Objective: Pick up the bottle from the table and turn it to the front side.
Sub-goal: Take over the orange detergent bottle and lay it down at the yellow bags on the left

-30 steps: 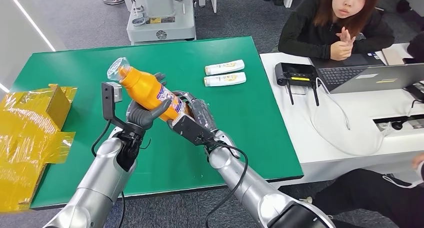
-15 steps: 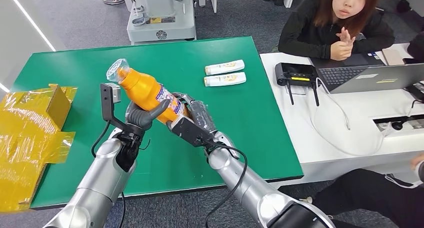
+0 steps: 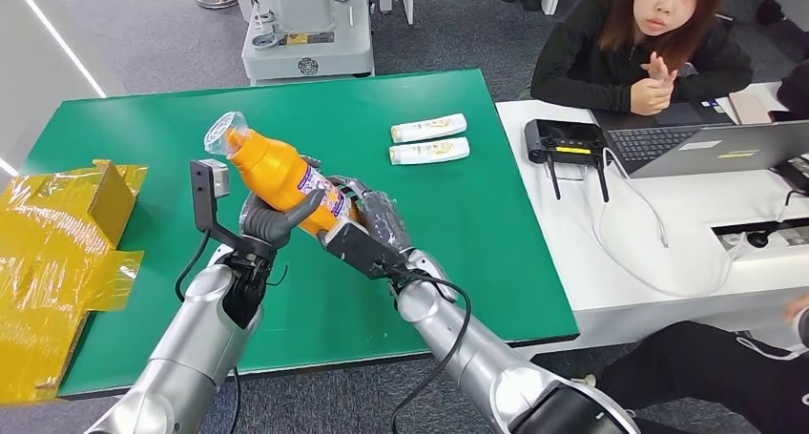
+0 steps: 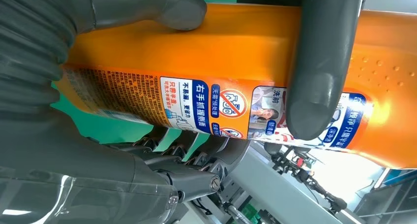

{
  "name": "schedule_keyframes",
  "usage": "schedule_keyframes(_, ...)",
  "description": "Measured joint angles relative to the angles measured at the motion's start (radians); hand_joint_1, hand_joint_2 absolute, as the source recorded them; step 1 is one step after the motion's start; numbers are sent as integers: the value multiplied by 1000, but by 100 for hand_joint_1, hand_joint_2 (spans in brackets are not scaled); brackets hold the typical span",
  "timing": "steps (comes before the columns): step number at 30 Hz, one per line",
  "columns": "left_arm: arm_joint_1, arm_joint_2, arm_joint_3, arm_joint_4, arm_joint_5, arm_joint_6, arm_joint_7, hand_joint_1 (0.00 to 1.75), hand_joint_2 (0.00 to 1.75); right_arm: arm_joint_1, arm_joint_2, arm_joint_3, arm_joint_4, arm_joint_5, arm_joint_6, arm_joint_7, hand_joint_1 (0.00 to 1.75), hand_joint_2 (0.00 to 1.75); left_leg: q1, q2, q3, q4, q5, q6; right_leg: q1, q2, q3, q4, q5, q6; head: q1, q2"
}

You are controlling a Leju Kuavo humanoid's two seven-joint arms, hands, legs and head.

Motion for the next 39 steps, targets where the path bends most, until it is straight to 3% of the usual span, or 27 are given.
schedule_keyframes(2, 2, 0, 3, 0, -4, 14, -11, 2, 175, 1, 0, 0, 2, 3, 1, 2, 175, 175, 0, 0, 0, 0, 0, 0, 0, 0, 0, 0, 0, 0, 0, 0)
schedule_keyframes(3, 2, 1, 8, 0, -5, 22, -16, 14, 175, 2, 0, 0, 4, 5, 2, 4, 175, 175, 0, 0, 0, 0, 0, 0, 0, 0, 0, 0, 0, 0, 0, 0)
schedule_keyframes(4, 0, 2, 15, 0, -4, 30, -21, 49, 175, 6, -1, 0, 7, 8, 3, 5, 175, 175, 0, 0, 0, 0, 0, 0, 0, 0, 0, 0, 0, 0, 0, 0)
schedule_keyframes(6, -5, 7, 30, 0, -3, 40, -29, 136, 175, 15, -2, 0, 12, 12, 3, 7, 175, 175, 0, 0, 0, 0, 0, 0, 0, 0, 0, 0, 0, 0, 0, 0)
schedule_keyframes(7, -7, 9, 37, 0, -2, 43, -30, 167, 175, 19, -2, 0, 14, 12, 3, 8, 175, 175, 0, 0, 0, 0, 0, 0, 0, 0, 0, 0, 0, 0, 0, 0)
schedule_keyframes(8, -7, 12, 41, 0, -2, 43, -30, 175, 175, 21, -3, 0, 15, 12, 2, 8, 175, 175, 0, 0, 0, 0, 0, 0, 0, 0, 0, 0, 0, 0, 0, 0)
schedule_keyframes(23, -7, 14, 66, 0, -20, 43, -33, 175, 175, 41, -10, -1, 5, 18, 2, 3, 175, 175, 0, 0, 0, 0, 0, 0, 0, 0, 0, 0, 0, 0, 0, 0)
schedule_keyframes(29, -7, 14, 77, 0, 14, -23, -1, 175, 175, 45, -10, -3, 2, 27, -2, -6, 175, 175, 0, 1, 0, 0, 0, 0, 0, 1, 0, 0, 0, 0, 0, 0)
schedule_keyframes(30, -7, 14, 80, 1, 22, -43, 5, 175, 175, 45, -10, -3, 1, 29, -5, -10, 152, 175, 0, 1, 0, 0, 0, 0, 0, 1, -1, 0, 0, 0, 0, 0)
schedule_keyframes(33, -8, 17, 83, 2, 6, -72, -7, 175, 175, 47, -11, -4, -2, 31, -10, -23, 25, 175, 0, 1, 0, 0, 0, 0, 0, 1, -1, 0, 0, 0, 0, 0)
schedule_keyframes(34, -9, 19, 82, 1, -20, -67, -22, 175, 175, 48, -12, -5, -3, 28, -5, -28, 4, 175, 0, 1, 0, 0, 0, 0, 0, 1, 0, 0, 0, 0, 0, 0)
schedule_keyframes(39, -16, 43, 78, -17, -214, 43, -123, 175, 175, 68, -22, -11, -28, -3, 30, -64, 0, 175, 0, 2, 0, 0, 0, 0, 0, 2, -1, 0, 0, 0, 0, 0)
